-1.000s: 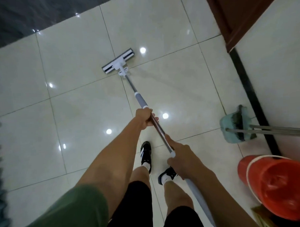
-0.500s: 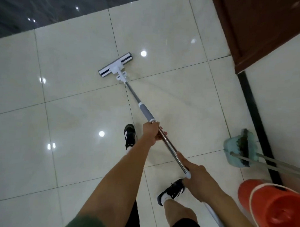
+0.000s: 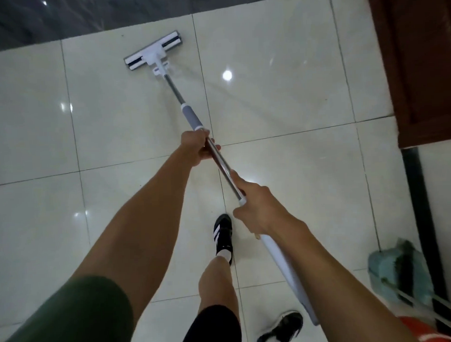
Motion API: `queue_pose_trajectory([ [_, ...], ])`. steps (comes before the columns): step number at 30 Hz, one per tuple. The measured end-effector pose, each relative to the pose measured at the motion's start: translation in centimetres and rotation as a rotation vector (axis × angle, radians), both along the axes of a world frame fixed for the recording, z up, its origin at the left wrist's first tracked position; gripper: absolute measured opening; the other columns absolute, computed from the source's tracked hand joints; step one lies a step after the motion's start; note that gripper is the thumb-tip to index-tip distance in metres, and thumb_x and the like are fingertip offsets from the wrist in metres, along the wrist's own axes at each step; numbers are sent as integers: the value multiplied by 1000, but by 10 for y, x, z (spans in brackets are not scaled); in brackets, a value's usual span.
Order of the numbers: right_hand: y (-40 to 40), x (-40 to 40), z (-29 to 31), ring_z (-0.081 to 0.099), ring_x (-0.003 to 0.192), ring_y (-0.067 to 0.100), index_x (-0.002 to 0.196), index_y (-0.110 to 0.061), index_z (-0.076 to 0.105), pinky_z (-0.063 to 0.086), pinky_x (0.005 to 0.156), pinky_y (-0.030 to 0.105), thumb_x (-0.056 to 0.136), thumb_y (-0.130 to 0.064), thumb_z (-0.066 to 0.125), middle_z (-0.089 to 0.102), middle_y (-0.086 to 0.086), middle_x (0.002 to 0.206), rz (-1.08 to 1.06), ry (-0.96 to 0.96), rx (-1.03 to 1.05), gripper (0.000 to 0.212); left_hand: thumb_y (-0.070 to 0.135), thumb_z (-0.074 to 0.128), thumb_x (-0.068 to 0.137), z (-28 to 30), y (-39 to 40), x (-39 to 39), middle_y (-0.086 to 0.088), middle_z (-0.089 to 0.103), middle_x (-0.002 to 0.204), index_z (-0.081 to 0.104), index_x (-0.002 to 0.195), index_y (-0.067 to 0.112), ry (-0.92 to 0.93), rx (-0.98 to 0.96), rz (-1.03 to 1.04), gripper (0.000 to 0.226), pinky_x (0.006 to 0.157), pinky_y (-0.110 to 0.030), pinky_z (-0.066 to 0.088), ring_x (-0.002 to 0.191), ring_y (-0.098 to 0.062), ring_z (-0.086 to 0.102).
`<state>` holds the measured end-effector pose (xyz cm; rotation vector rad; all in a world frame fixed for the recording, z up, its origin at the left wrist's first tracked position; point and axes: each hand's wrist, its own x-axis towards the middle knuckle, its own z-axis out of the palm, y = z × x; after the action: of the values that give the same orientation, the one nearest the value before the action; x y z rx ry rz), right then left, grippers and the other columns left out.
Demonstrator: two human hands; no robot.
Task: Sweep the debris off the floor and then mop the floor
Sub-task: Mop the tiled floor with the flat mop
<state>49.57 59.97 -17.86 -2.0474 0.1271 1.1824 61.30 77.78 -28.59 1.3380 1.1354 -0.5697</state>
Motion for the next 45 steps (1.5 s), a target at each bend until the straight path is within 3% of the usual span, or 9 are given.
queue_pose_trajectory([
  [4,0,9,-1,51,61,10,154,-48,22,43,54,18,89,-4,60,50,-4,84,-22,18,-12,87,11,59,98,-1,1,7,-15,65,89,55,115,-5,-7,-22,10,24,56,-39,61,65,-29,71],
  [9,-7,-31,10,50,68,10,156,-47,16,49,68,24,91,-6,59,48,-6,84,-1,28,-3,89,14,58,99,4,-12,-31,-13,65,90,55,115,-3,9,-17,0,23,57,-39,61,68,-28,71],
  [13,-31,-78,21,53,74,10,158,-42,15,47,67,22,91,-10,61,51,-4,91,58,-28,-4,87,14,57,100,17,-35,-80,-14,66,92,53,117,-3,17,0,-23,25,54,-38,60,70,-28,72],
  [23,-221,-312,29,60,65,18,156,-47,12,53,52,28,88,-6,56,58,4,92,147,16,-37,91,12,58,99,2,-212,-331,-14,64,87,52,122,-6,60,-39,41,30,59,-44,62,63,-30,70],
  [27,-294,-404,35,50,63,11,155,-50,16,45,57,21,86,-4,52,50,-3,76,138,71,-31,90,13,56,100,9,-282,-426,-12,63,84,52,120,-3,126,-88,66,26,72,-50,62,60,-28,69],
  [31,-325,-457,48,53,70,7,152,-55,9,51,70,22,88,-9,53,52,-9,80,148,94,-37,89,12,58,99,25,-314,-486,-14,64,83,53,120,-3,159,-106,104,27,62,-47,62,58,-30,70],
  [36,-302,-465,58,58,70,12,154,-50,8,50,67,22,87,-5,51,60,0,79,160,48,-7,91,14,58,99,43,-294,-488,-13,64,84,54,119,-3,132,-57,91,27,78,-57,60,63,-31,70],
  [42,-276,-451,48,58,64,13,155,-51,12,53,61,24,85,-8,51,58,1,75,178,32,-30,91,14,58,100,36,-265,-470,-13,62,80,51,120,-3,111,-84,116,27,78,-56,60,60,-31,68],
  [45,-250,-430,48,48,61,10,153,-56,8,44,56,21,87,-9,50,49,-1,71,188,44,-46,92,12,58,100,34,-238,-448,-13,62,80,49,119,-2,103,-81,133,26,66,-50,62,55,-29,67],
])
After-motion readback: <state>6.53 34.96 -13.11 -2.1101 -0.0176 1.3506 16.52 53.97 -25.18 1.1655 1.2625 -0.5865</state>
